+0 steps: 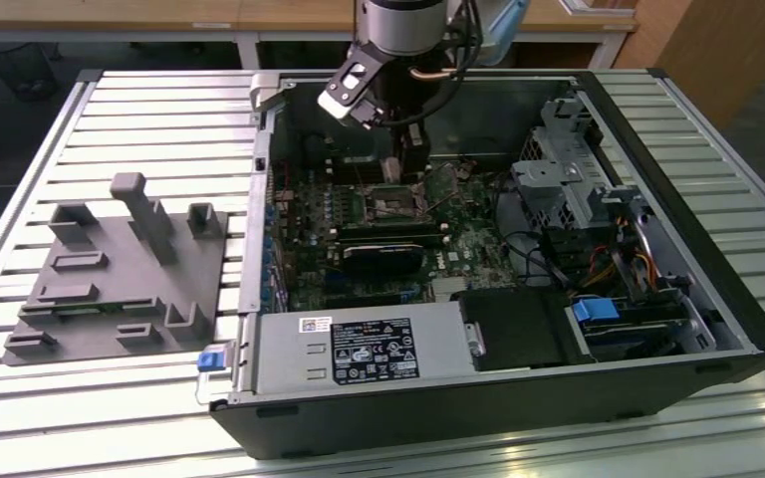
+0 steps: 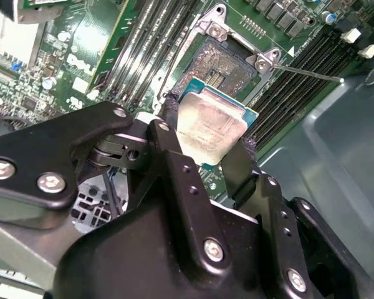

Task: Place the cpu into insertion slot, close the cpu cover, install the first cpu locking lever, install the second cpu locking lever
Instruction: 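Place the cpu into insertion slot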

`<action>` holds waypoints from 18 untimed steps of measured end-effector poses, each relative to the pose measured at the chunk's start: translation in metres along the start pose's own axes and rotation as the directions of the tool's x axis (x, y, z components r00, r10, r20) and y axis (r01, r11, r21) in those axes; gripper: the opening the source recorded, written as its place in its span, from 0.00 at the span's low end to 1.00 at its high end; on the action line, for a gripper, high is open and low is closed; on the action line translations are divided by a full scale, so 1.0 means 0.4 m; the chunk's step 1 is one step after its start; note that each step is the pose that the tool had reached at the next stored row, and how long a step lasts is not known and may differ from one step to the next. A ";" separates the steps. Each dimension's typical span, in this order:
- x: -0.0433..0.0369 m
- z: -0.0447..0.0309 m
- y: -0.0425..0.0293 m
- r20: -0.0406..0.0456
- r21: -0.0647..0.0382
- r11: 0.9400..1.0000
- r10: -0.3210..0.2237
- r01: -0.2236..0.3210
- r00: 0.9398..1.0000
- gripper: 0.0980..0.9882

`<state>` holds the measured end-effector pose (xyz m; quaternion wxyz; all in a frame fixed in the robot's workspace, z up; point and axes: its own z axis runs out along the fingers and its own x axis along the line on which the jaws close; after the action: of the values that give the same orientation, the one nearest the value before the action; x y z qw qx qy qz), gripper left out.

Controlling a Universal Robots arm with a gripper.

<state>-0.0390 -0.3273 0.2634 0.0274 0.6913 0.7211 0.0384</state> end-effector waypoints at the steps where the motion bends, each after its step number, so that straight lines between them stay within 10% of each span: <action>1: 0.001 0.004 -0.001 0.000 0.000 1.000 0.000 0.000 1.000 0.48; 18: 0.003 0.073 -0.015 0.004 0.000 1.000 0.017 -0.017 1.000 0.48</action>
<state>-0.0423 -0.3258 0.2338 0.0285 0.6973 0.7152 0.0373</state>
